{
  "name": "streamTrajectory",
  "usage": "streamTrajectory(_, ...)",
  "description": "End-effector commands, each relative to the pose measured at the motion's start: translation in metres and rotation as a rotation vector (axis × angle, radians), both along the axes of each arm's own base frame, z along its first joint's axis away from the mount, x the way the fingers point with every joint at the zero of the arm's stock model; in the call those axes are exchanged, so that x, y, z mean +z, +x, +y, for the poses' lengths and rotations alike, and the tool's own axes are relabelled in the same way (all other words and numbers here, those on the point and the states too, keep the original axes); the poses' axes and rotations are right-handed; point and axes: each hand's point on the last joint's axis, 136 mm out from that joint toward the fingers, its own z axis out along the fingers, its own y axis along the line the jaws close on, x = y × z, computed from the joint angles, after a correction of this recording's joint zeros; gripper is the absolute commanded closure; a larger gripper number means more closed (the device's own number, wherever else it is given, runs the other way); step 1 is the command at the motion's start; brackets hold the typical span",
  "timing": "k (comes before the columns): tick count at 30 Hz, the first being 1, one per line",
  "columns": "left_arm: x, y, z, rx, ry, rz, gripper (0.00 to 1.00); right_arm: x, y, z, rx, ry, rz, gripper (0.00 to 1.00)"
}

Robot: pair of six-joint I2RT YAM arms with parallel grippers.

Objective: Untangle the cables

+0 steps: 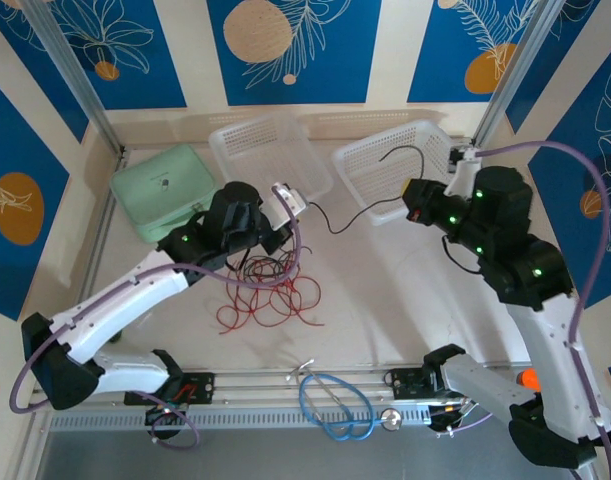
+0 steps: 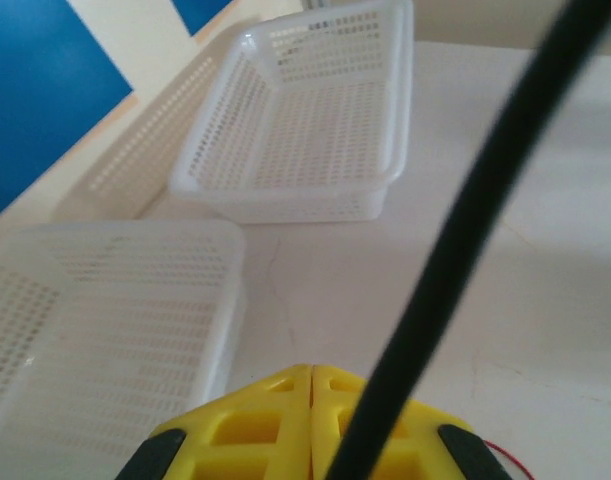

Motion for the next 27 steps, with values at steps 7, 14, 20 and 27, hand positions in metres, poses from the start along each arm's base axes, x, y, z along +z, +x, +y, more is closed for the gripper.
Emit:
streamTrajectory(7,-0.151,-0.017,0.033,0.149,0.447,0.286,1.00,-0.080,0.009,0.037,0.052,0.077,0.191,1.00)
streamTrajectory(14,-0.194,-0.018,0.026,0.226,0.601,0.289,1.00,-0.102,0.011,0.045,0.053,0.053,0.235,1.00)
streamTrajectory(20,-0.127,0.010,0.030,0.310,0.626,0.114,1.00,-0.099,0.012,0.045,0.047,0.042,0.223,1.00)
streamTrajectory(27,-0.067,0.009,0.047,0.322,0.703,0.068,1.00,-0.098,0.011,0.044,0.042,0.047,0.217,1.00)
